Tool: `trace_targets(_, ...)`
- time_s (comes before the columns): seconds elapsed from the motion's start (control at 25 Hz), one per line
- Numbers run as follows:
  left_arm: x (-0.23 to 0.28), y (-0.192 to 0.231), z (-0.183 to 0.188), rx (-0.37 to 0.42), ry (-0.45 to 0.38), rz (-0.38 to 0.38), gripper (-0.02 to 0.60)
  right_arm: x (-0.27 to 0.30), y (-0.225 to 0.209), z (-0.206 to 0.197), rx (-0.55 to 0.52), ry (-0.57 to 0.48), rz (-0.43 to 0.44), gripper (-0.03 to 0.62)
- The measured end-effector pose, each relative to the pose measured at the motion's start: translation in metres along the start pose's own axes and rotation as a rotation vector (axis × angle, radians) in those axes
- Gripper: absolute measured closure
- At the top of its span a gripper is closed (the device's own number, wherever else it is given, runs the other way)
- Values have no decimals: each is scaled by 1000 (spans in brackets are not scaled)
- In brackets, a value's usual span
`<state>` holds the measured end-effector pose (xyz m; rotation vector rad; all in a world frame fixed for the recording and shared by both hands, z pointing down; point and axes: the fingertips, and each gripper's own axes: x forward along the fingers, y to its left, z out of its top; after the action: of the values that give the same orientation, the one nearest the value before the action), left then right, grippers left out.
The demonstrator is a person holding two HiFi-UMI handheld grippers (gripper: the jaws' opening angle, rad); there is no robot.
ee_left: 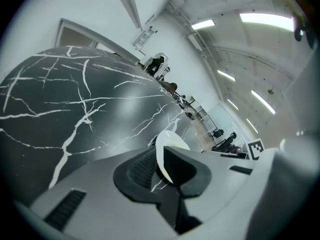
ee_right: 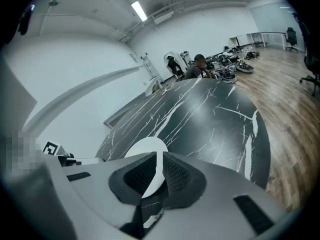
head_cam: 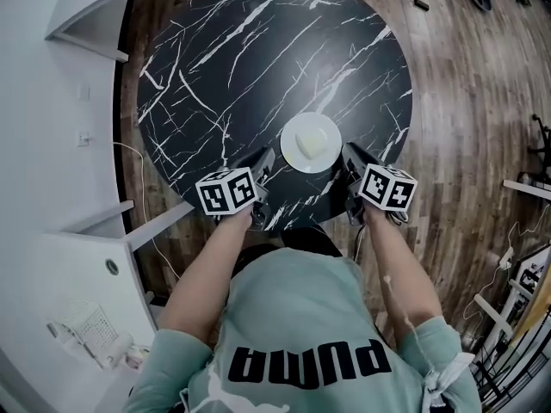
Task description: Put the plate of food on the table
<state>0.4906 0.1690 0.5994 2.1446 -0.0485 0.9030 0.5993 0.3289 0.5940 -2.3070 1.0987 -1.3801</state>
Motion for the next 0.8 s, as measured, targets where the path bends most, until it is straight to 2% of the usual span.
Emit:
trace_targets(0.12,-29,-12,1,61,-49,-9,573,-16,20,-7,-76,-17,23,551)
trace_targets(0.28,-69,-40,-3,177,-112,-54,574,-44,51,-21,-166,-56,48,563)
trace_targets(0.48,-116,-78,-26,337,-166,-106,575,-81,93,-43,-243,-127,67,583)
trace_targets(0.8,-215,-122,-76,517,-293,-142,575,-151,166,-87,-385,-250,62,585)
